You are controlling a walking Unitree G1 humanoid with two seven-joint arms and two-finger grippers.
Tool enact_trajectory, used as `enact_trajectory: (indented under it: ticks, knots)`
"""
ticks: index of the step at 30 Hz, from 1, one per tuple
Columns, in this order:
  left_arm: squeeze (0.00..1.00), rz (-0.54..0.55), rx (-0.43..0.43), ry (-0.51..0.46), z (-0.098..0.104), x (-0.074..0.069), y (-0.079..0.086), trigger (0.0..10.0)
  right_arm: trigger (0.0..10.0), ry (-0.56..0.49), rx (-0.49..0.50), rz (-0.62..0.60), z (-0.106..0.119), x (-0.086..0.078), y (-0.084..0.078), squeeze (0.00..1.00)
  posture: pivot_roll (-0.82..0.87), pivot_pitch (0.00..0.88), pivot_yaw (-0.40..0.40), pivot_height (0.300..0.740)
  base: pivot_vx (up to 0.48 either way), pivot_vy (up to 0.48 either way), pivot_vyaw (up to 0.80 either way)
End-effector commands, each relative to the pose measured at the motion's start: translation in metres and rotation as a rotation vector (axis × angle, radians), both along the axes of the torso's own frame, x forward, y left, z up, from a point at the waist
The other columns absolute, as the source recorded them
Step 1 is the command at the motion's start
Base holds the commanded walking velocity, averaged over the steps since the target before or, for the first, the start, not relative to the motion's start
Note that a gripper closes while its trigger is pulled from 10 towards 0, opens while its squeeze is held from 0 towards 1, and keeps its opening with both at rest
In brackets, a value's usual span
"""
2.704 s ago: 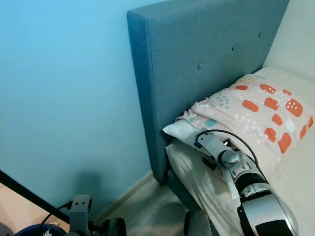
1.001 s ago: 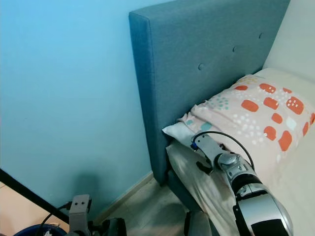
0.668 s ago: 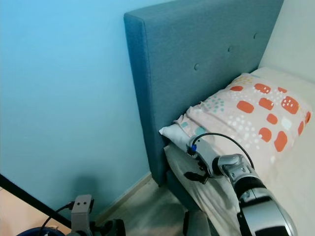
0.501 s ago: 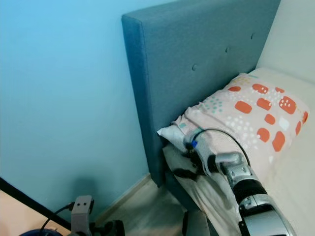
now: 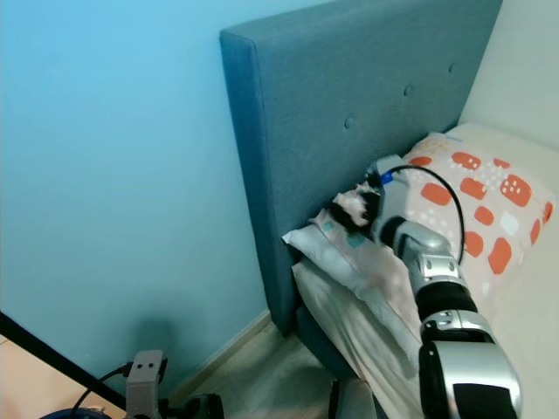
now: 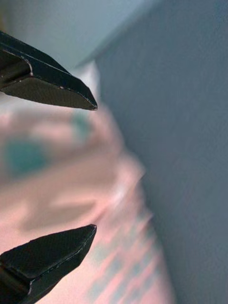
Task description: Clean up the room
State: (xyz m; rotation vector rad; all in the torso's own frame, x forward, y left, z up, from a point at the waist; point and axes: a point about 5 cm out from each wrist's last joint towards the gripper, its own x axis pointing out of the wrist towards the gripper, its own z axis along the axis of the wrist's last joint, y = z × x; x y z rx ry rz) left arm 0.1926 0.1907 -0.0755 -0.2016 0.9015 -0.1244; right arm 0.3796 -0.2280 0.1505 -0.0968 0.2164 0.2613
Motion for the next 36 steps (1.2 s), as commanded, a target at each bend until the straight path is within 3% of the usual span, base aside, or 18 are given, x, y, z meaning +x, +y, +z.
enact_trajectory:
  ticks: [1, 3, 5, 7, 10, 16, 21, 33, 36]
  knots:
    - [0.00, -0.011, 0.012, 0.079, -0.009, -0.018, 0.004, 10.0, 10.0, 0.015, -0.025, -0.009, -0.004, 0.000, 0.002, 0.00, -0.11, 0.076, -0.007, 0.596, 0.000, 0.000, 0.00]
    - [0.00, -0.018, 0.015, 0.084, -0.010, -0.020, 0.003, 10.0, 10.0, 0.074, -0.127, -0.049, -0.024, -0.008, 0.002, 0.00, -0.11, 0.078, -0.001, 0.596, 0.000, 0.000, 0.00]
    - [0.00, -0.024, 0.017, 0.085, -0.010, -0.020, 0.004, 10.0, 10.0, 0.140, -0.170, -0.025, -0.040, -0.014, 0.010, 0.00, -0.11, 0.076, 0.000, 0.596, 0.000, 0.000, 0.00]
    - [0.00, -0.024, 0.017, 0.085, -0.010, -0.020, 0.004, 10.0, 10.0, 0.140, -0.170, -0.025, -0.040, -0.014, 0.010, 0.00, -0.11, 0.076, 0.000, 0.596, 0.000, 0.000, 0.00]
    - [0.00, -0.029, 0.022, 0.086, -0.010, -0.021, 0.005, 10.0, 10.0, 0.220, -0.174, 0.096, -0.057, -0.020, 0.030, 0.00, -0.11, 0.075, 0.001, 0.596, 0.000, 0.000, 0.00]
    - [0.00, -0.032, 0.025, 0.088, -0.010, -0.021, 0.005, 10.0, 10.0, 0.299, -0.191, 0.199, -0.074, -0.027, 0.045, 0.00, -0.11, 0.077, 0.002, 0.596, 0.000, 0.000, 0.00]
    - [0.00, -0.034, 0.022, 0.090, -0.011, -0.022, 0.004, 10.0, 10.0, 0.354, -0.195, 0.263, -0.083, -0.035, 0.052, 0.00, -0.11, 0.083, 0.002, 0.596, 0.000, 0.000, 0.00]
    - [0.00, -0.034, 0.020, 0.098, -0.012, -0.025, 0.002, 10.0, 10.0, 0.445, -0.186, 0.573, -0.097, -0.061, 0.073, 0.00, -0.12, 0.089, 0.002, 0.596, 0.000, 0.000, 0.00]
    - [0.00, -0.035, 0.020, 0.098, -0.012, -0.025, 0.002, 10.0, 10.0, 0.389, -0.147, 0.576, -0.089, -0.057, 0.075, 0.00, -0.12, 0.090, 0.002, 0.596, 0.000, 0.000, 0.00]
